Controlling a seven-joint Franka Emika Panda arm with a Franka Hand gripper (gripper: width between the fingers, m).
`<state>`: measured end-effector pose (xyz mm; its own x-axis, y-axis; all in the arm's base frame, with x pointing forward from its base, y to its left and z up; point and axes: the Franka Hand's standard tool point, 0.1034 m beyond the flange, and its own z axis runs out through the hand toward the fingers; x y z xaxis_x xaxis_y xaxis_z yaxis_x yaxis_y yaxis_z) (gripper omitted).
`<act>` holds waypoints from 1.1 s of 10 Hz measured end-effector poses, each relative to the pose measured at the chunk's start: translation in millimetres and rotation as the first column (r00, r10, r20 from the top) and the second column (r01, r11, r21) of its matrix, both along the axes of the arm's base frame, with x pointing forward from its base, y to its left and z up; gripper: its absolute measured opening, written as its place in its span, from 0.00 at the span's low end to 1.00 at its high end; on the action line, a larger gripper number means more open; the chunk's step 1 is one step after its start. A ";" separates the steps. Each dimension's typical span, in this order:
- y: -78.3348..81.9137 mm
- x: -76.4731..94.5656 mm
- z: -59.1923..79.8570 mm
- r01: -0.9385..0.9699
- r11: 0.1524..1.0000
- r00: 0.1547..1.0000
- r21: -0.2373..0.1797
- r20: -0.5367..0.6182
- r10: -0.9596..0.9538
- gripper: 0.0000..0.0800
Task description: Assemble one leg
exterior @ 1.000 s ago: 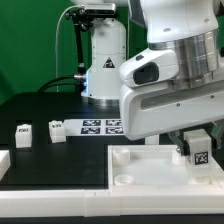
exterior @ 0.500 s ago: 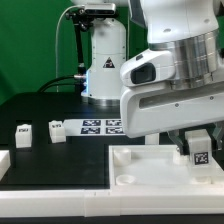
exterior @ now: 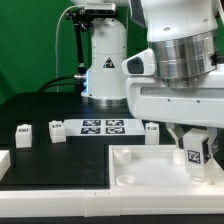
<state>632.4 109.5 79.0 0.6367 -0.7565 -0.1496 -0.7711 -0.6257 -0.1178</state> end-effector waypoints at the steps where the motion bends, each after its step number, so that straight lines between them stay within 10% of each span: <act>1: 2.4 -1.7 -0.1 0.185 0.983 0.982 -0.007 -0.041 -0.185 0.37; 7: 11.5 -2.0 0.0 0.514 0.857 0.851 -0.027 -0.111 -0.514 0.37; 9: 12.6 -2.2 0.1 0.474 0.880 0.875 -0.019 -0.105 -0.473 0.74; 11: 12.9 -2.3 0.1 0.317 0.948 0.946 -0.005 -0.073 -0.317 0.80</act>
Offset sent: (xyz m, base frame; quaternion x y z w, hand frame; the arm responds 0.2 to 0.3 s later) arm 0.0064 -0.0040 -0.0099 -0.0163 0.0180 0.2598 0.9654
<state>630.1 122.4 79.1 0.3515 -0.9163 -0.1919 -0.9361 -0.3470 -0.0579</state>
